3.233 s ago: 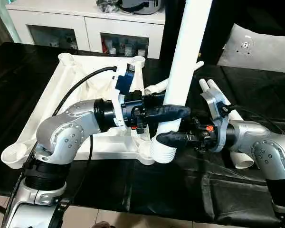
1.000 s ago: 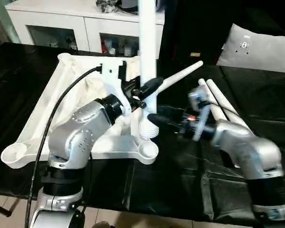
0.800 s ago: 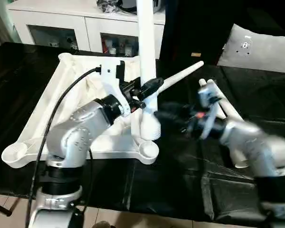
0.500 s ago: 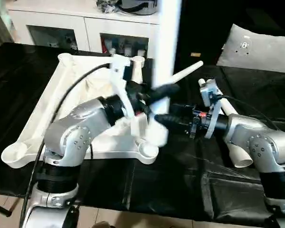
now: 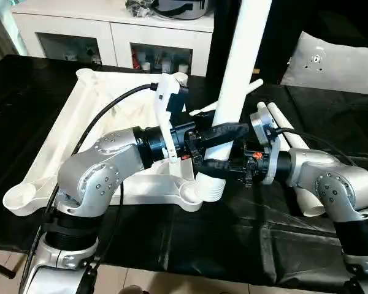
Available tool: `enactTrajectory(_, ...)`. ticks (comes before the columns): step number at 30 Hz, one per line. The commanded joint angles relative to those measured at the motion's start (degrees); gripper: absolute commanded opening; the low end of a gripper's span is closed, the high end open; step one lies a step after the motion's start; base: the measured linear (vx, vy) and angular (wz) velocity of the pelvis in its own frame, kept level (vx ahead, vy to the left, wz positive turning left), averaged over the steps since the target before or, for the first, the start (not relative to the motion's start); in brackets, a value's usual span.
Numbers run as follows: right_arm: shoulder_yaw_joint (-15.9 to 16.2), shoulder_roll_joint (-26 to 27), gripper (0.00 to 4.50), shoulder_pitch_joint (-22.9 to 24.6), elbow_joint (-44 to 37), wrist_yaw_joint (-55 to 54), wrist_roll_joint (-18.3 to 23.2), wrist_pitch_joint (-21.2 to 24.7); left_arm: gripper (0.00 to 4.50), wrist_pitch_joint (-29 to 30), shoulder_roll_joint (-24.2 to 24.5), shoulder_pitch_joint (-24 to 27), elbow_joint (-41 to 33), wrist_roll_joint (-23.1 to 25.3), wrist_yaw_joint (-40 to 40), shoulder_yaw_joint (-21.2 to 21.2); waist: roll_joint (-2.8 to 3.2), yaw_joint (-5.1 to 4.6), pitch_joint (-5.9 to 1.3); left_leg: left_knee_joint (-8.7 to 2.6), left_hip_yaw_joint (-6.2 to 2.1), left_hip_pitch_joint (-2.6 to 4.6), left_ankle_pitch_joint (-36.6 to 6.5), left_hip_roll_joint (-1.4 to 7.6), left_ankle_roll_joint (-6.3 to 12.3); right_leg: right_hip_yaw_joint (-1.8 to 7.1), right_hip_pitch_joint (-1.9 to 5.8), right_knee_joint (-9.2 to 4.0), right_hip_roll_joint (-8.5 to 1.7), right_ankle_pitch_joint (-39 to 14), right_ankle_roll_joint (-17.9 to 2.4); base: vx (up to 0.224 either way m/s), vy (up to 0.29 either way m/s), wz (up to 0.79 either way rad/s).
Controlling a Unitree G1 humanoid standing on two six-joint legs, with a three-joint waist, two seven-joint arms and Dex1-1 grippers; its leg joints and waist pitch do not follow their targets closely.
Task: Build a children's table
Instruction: Insert table leg to table base
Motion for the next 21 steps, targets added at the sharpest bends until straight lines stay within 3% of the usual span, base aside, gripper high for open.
enactTrajectory(1, 0.3, -0.8, 2.90, 0.3, -0.4, 0.7, 0.7, -0.2, 1.86, -0.2, 0.1, -1.3, -1.6, -0.9, -1.7, -0.8, -0.17, 0.04, -4.56, -3.62, -0.63, 0.45, -6.9, 2.20, 0.33, 2.83, 3.29, -4.36, -4.37, -16.1, -8.5, 0.000, 0.000, 0.00)
enactTrajectory(8, 1.1, -0.9, 2.12, 1.1, -1.1, 2.2, 0.7, 0.2, 1.86, -0.9, 0.1, -1.6, -1.3, -0.5, -2.1, -1.1, -0.14, 0.10, -4.56, -3.65, -0.66, 0.47, -6.9, 2.27, 0.32, 2.84, 3.29, -4.33, -4.37, -15.8, -8.6, 0.000, 0.000, 0.00)
enactTrajectory(14, 1.3, -1.0, 1.97, 1.2, -1.0, 2.7, 0.4, 0.1, 1.86, -1.1, 0.0, -1.7, -1.2, -0.4, -2.4, -1.1, -0.15, 0.10, -4.57, -3.62, -0.65, 0.47, -7.0, 2.22, 0.25, 2.83, 3.31, -4.40, -4.41, -16.4, -8.5, 0.000, 0.000, 0.00)
enactTrajectory(18, 1.6, -1.0, 1.96, 1.3, -0.9, 2.1, -0.6, -0.8, 1.86, -1.2, -0.1, -1.7, -1.2, -0.4, -2.4, -1.1, -0.15, 0.11, -4.57, -3.62, -0.65, 0.43, -6.9, 2.22, 0.19, 2.84, 3.28, -4.38, -4.41, -16.4, -8.4, 0.000, 0.000, 0.00)
enactTrajectory(19, 1.3, -0.7, 2.51, 1.1, -0.4, 1.6, -0.4, -0.3, 1.86, -1.2, 0.0, -1.6, -1.3, -0.4, -2.4, -1.1, -0.15, 0.10, -4.58, -3.62, -0.66, 0.46, -6.9, 2.24, 0.21, 2.83, 3.27, -4.36, -4.38, -16.3, -8.4, 0.000, 0.000, 0.00)
enactTrajectory(21, 0.8, -0.4, 2.64, 0.8, 0.2, 1.1, 0.2, 0.4, 1.86, -1.3, 0.1, -1.5, -1.3, -0.4, -2.5, -1.1, -0.16, 0.07, -4.58, -3.63, -0.65, 0.44, -6.7, 2.19, 0.35, 2.84, 3.31, -4.35, -4.37, -15.9, -8.7, 0.000, 0.000, 0.00)
